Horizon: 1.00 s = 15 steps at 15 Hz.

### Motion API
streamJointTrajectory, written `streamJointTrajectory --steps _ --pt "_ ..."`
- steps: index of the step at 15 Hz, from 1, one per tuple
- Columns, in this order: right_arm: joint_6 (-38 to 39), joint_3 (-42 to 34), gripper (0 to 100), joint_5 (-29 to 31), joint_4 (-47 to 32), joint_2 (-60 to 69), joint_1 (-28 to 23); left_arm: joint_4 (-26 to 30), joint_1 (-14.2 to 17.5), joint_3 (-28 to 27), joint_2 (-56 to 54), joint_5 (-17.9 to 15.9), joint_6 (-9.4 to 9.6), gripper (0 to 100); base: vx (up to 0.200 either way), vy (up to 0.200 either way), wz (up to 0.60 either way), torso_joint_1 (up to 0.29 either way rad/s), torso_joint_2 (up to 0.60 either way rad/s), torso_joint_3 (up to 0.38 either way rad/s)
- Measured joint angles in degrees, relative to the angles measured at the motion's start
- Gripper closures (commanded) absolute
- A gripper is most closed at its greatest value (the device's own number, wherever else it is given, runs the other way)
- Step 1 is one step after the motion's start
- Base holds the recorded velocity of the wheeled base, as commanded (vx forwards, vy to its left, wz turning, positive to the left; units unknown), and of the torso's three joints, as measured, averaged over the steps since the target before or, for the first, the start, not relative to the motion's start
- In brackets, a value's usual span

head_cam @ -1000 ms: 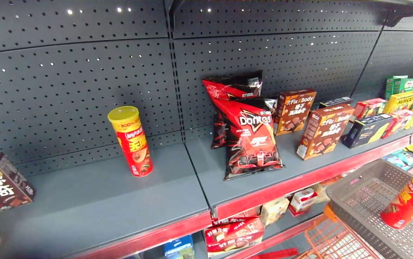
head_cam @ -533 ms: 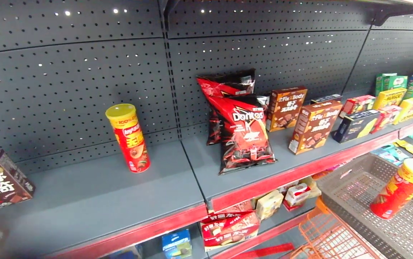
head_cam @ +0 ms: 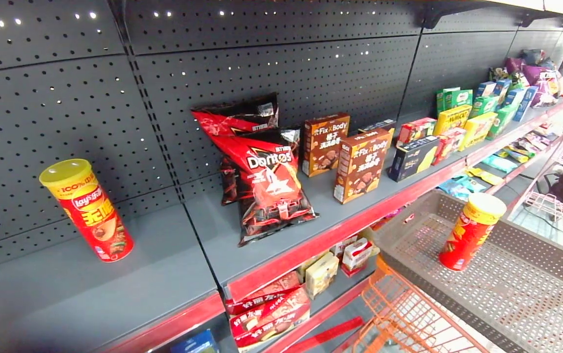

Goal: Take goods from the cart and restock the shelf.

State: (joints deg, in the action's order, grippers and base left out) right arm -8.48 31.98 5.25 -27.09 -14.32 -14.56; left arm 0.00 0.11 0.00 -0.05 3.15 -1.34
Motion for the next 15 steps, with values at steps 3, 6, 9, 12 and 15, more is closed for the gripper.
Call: streamJointTrajectory --steps 3,6,9,12,15 --pt "-0.02 0.10 0 0.00 0.00 0.00 0.15 0.00 0.05 0.00 0.00 -0.02 0.00 0 0.000 0.000 0.00 0.000 0.00 0.000" --pt "0.00 0.18 0 0.02 0.00 0.00 0.17 0.00 0.07 0.00 0.00 -0.06 -0.02 0 0.000 0.000 0.00 0.000 0.00 0.000" --pt "-0.02 0.16 0 0.07 -0.06 0.00 0.15 0.00 0.05 0.00 0.00 -0.11 0.04 0 0.000 0.000 -0.40 0.002 0.00 0.005" --pt "-0.02 0.11 0 0.10 -0.06 0.00 0.12 0.00 0.00 0.00 -0.02 -0.09 0.04 0 0.000 0.000 -0.20 0.002 0.00 0.001" --pt "-0.02 0.10 0 0.13 -0.01 0.00 0.17 0.00 0.10 0.00 0.00 -0.11 0.04 0 0.000 0.000 0.00 0.000 0.00 0.000"
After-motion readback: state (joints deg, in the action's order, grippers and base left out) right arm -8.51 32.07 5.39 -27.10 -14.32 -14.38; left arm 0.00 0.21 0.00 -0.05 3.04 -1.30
